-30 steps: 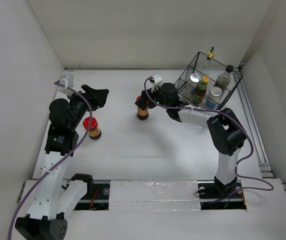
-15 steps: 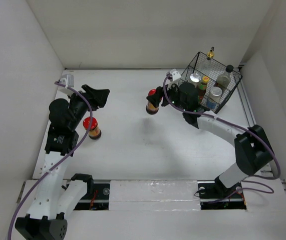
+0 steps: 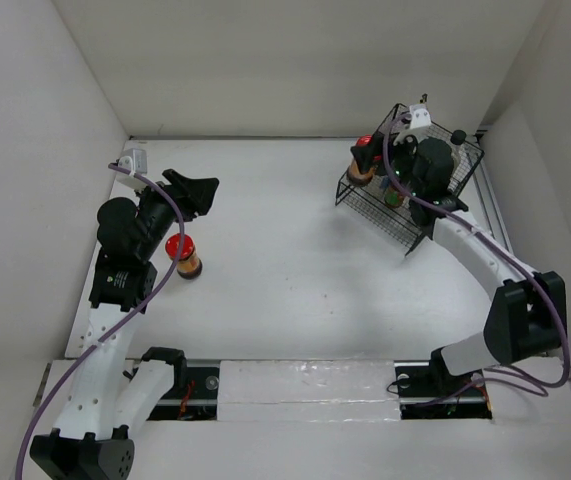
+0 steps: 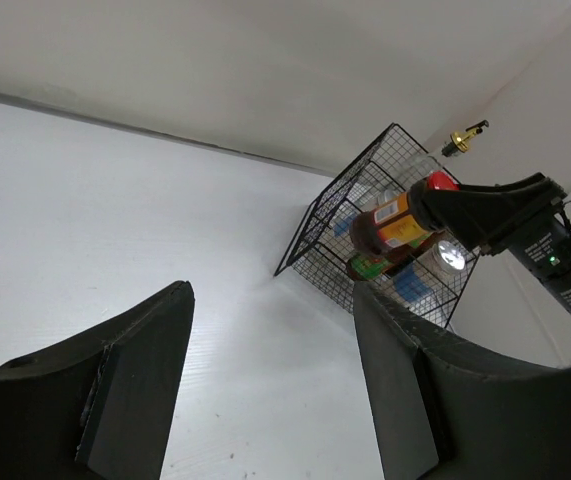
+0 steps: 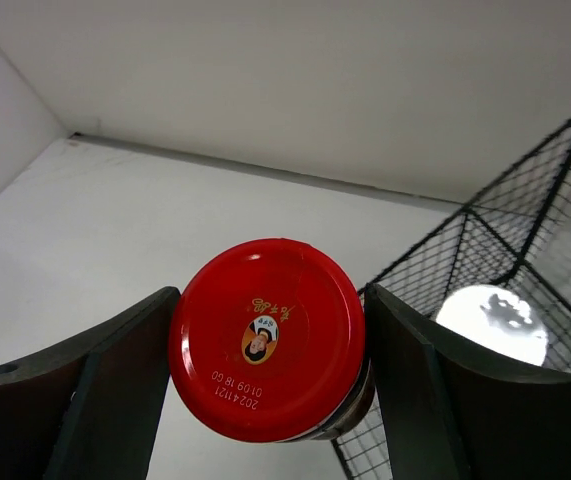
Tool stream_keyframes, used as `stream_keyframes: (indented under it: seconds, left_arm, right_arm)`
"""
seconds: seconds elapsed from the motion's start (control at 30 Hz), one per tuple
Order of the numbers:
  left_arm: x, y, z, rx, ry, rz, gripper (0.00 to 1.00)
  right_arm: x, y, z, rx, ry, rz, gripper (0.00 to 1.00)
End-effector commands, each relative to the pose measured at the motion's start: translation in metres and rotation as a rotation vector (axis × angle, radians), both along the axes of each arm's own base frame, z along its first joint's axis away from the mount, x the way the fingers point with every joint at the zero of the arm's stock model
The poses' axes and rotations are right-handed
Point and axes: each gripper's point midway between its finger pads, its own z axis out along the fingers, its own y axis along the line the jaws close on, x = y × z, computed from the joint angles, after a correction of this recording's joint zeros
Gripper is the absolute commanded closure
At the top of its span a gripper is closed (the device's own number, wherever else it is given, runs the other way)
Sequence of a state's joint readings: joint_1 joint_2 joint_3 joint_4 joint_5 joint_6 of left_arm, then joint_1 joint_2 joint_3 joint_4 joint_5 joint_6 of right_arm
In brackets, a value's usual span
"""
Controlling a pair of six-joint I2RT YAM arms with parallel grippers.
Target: Organize the condiment bottles
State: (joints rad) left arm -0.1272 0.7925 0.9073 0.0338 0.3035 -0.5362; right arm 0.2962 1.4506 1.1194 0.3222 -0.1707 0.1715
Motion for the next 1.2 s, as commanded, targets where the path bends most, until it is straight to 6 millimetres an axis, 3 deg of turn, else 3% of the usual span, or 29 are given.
stream_keyframes:
  seconds: [0.0, 0.3, 0.37, 0.9, 1.17]
  left_arm:
    - [-0.004, 0.0, 0.015, -0.013, -0.064, -0.008, 0.4]
    - [-0.001, -0.001, 0.012, -0.012, -0.055, -0.008, 0.4]
    - [-0.001, -0.001, 0.012, -0.012, -0.055, -0.008, 0.4]
    - [0.001, -0.001, 0.01, -0.01, -0.045, -0.008, 0.4]
    - [0.0, -0.002, 0.009, -0.01, -0.045, -0.017, 0.4]
  right_arm:
    - [0.005, -0.022, 0.092, 0.061, -0.268, -0.032, 0.49]
    - [0.039, -0.042, 0.069, 0.04, -0.256, -0.047, 0.49]
    - [0.039, -0.042, 0.075, 0.045, -0.28, -0.048, 0.49]
    - [0.056, -0.038, -0.018, 0.041, -0.154, -0.06, 0.49]
    - [0.057, -0.033, -0.046, 0.041, -0.099, -0.073, 0.46]
